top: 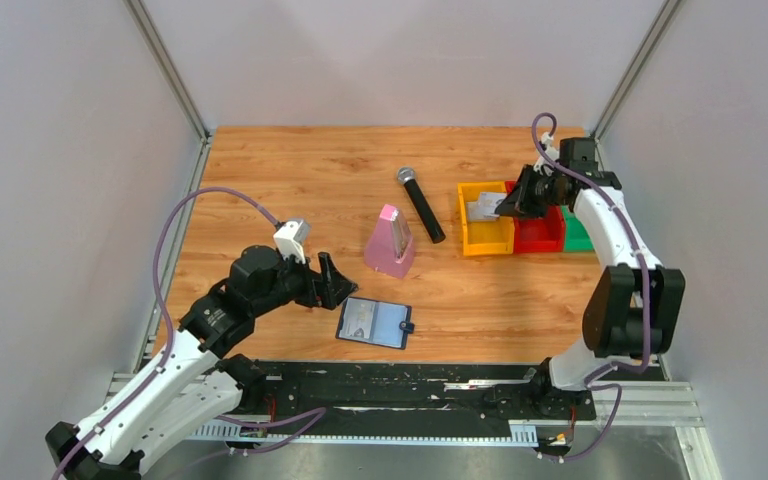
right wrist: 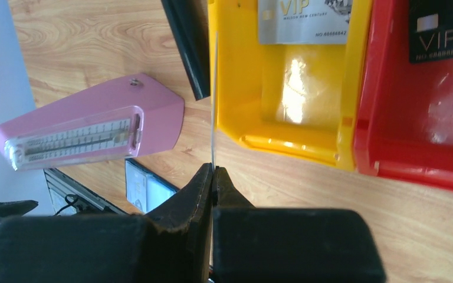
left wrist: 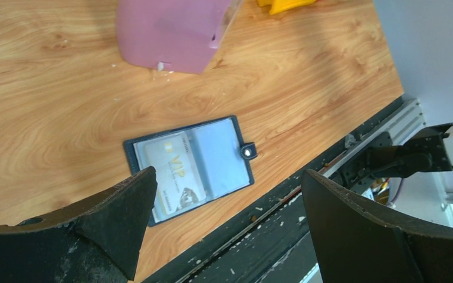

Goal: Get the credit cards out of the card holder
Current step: Place the credit card in the storage box, then remove the credit card from the card holder.

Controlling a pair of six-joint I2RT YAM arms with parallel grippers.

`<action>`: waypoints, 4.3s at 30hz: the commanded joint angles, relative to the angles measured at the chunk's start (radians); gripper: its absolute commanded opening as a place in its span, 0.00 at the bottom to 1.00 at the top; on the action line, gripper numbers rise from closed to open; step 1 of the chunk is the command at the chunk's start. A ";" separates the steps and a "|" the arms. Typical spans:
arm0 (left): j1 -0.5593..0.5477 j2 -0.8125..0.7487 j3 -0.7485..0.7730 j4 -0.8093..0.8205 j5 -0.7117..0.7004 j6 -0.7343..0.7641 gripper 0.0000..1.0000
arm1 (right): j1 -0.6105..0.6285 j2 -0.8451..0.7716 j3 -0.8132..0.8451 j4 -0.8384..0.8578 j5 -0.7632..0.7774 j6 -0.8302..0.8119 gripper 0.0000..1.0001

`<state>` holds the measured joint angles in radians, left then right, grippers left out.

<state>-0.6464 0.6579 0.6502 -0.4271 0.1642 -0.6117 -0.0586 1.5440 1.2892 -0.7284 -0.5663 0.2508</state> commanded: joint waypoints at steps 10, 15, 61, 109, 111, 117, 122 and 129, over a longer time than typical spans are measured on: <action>-0.002 -0.064 0.010 -0.061 -0.105 0.063 1.00 | -0.001 0.349 0.307 -0.154 -0.042 -0.145 0.00; -0.002 -0.068 -0.001 -0.053 -0.102 0.057 1.00 | 0.003 0.419 0.357 -0.177 -0.033 -0.154 0.00; -0.001 0.057 -0.082 -0.063 -0.188 -0.144 1.00 | 0.016 0.569 0.642 -0.229 0.182 -0.053 0.23; -0.005 0.549 -0.276 0.462 0.251 -0.222 0.34 | 0.944 -0.285 -0.627 0.631 0.421 0.692 0.31; -0.004 0.519 -0.287 0.464 0.256 -0.232 0.33 | 0.954 -0.257 -0.619 0.640 0.421 0.681 0.29; -0.004 0.413 -0.277 0.369 0.159 -0.236 0.31 | 0.968 -0.192 -0.613 0.702 0.396 0.679 0.26; -0.005 0.405 -0.271 0.388 0.156 -0.231 0.22 | 0.982 -0.149 -0.591 0.712 0.413 0.680 0.26; -0.004 0.488 -0.274 0.445 0.198 -0.215 0.05 | 0.985 -0.106 -0.581 0.714 0.431 0.676 0.26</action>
<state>-0.6476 1.1122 0.3565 -0.0360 0.3393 -0.8383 0.9203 1.4166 0.6697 -0.0624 -0.1574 0.9195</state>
